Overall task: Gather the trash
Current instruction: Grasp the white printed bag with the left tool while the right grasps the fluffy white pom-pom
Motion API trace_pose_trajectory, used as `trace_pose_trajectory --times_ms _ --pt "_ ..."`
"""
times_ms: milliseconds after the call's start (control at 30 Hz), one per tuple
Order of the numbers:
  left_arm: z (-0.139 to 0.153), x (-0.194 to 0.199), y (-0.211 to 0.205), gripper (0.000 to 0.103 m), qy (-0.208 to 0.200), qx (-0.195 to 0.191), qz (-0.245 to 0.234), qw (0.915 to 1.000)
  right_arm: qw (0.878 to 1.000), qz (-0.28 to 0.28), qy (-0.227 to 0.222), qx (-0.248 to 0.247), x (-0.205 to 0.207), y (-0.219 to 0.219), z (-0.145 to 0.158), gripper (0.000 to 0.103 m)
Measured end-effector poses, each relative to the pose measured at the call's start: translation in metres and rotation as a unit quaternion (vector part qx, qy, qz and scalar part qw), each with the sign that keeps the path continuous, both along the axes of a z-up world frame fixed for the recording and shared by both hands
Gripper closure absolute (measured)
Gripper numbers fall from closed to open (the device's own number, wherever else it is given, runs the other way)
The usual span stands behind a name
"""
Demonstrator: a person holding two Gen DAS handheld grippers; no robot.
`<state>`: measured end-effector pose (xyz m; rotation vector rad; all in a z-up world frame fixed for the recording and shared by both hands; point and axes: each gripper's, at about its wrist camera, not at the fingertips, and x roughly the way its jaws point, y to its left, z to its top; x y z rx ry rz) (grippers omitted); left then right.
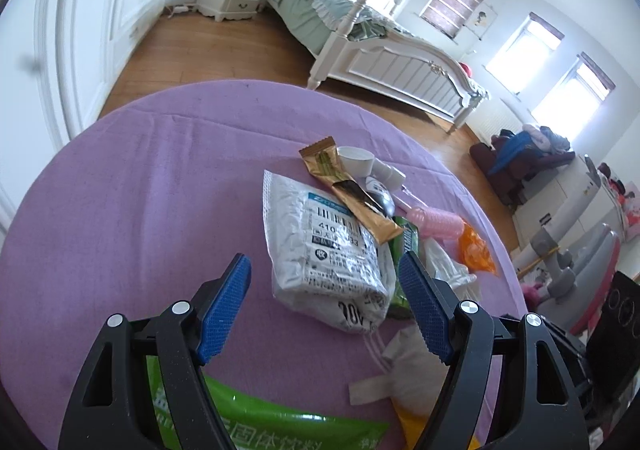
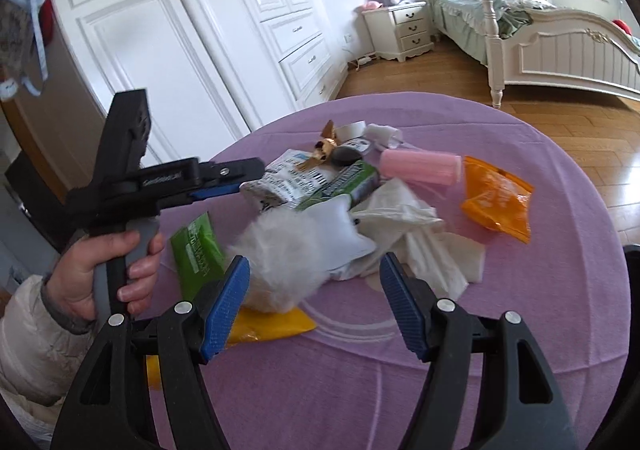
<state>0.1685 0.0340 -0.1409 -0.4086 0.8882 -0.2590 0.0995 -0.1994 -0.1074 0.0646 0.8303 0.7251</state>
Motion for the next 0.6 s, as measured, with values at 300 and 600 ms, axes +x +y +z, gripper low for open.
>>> trace_pose_trajectory --times_ms 300,600 --pt "-0.016 0.017 -0.015 0.054 -0.008 0.007 -0.022 0.9997 0.997 0.021 0.003 -0.076 0.009 0.045 -0.013 0.044" --pt "-0.006 -0.005 -0.011 0.075 -0.049 0.027 -0.004 0.9984 0.999 0.028 0.004 -0.046 0.01 0.033 -0.011 0.064"
